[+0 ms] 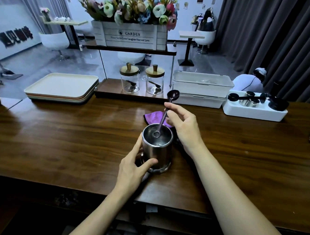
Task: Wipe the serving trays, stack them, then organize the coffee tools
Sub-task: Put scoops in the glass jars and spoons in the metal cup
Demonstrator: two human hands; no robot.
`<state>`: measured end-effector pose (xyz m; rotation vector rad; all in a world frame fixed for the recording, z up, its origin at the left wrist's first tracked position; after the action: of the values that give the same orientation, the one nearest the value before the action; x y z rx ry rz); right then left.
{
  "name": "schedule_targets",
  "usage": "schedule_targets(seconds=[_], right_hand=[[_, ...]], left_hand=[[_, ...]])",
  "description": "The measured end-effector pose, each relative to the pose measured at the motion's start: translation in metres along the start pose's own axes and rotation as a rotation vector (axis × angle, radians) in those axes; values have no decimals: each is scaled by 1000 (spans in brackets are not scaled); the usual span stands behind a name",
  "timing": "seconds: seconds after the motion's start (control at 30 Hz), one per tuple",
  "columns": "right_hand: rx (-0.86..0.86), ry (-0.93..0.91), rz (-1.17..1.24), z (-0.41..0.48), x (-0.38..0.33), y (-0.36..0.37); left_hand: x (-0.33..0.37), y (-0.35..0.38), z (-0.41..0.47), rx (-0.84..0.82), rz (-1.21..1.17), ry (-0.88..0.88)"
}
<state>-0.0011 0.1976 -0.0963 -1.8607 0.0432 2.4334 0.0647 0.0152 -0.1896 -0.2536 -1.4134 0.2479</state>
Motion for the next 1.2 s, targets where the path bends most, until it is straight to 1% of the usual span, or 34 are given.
schedule_targets(seconds=[0.1, 0.23, 0.43, 0.53, 0.63, 0.77, 0.97, 1.2], right_hand=[[-11, -36, -70, -5, 3, 1], [-37, -110, -97, -12, 6, 0], [-19, -94, 35, -6, -1, 0], [-22, -82, 64, -4, -3, 2], [-32, -75, 59, -6, 0, 4], [-67, -89, -24, -13, 4, 3], [-70, -93, -43, -23, 11, -1], [-112, -26, 28, -37, 23, -3]], left_hand=[[1, -1, 0, -2, 1, 4], [2, -1, -1, -10, -6, -1], [2, -1, -1, -5, -10, -14], [3, -1, -1, -2, -6, -21], [4, -2, -1, -14, -4, -22], [5, -2, -1, -10, -7, -25], [4, -1, -1, -12, -9, -25], [3, -1, 0, -9, 8, -20]])
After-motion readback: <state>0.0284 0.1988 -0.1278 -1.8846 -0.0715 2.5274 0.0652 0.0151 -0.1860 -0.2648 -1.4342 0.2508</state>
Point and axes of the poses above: each hand's wrist, its own z-axis towards the middle knuckle, its own y-axis out of the palm, x = y × z, the point moved 1 cm from there along z, towards the middle knuckle, and after that the axes turned 2 degrees about -y, right-handed, at the moved point
